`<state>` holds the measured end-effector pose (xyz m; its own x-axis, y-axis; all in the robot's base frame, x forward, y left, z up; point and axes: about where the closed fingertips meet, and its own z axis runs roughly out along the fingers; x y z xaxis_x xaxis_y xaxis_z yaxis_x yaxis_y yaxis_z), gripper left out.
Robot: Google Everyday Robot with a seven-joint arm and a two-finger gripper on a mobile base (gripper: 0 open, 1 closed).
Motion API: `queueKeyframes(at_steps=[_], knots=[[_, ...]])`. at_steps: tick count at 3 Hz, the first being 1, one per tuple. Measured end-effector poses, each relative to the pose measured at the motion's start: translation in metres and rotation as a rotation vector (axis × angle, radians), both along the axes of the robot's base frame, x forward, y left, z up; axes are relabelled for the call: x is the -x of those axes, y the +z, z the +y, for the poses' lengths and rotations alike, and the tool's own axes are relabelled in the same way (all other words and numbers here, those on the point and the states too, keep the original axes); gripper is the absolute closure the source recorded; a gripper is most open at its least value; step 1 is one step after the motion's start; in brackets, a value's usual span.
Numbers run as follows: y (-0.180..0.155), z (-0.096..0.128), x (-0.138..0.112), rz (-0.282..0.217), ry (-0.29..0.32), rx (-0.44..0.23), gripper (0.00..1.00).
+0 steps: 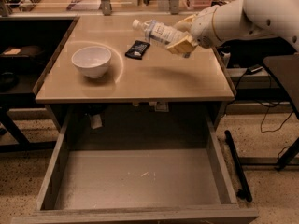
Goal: Pick blue plastic bottle from top drawer and place on counter
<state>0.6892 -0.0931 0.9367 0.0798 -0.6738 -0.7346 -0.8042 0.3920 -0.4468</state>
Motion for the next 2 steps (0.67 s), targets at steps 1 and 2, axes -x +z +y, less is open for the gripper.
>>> queueKeyframes(at_steps=[1,2], knots=[[-0.015,-0.012,-0.022,0.038,-0.058,0.016,1.00],[-0.037,-0.024,-0.035,0.069,-0.082,0.081,1.00]])
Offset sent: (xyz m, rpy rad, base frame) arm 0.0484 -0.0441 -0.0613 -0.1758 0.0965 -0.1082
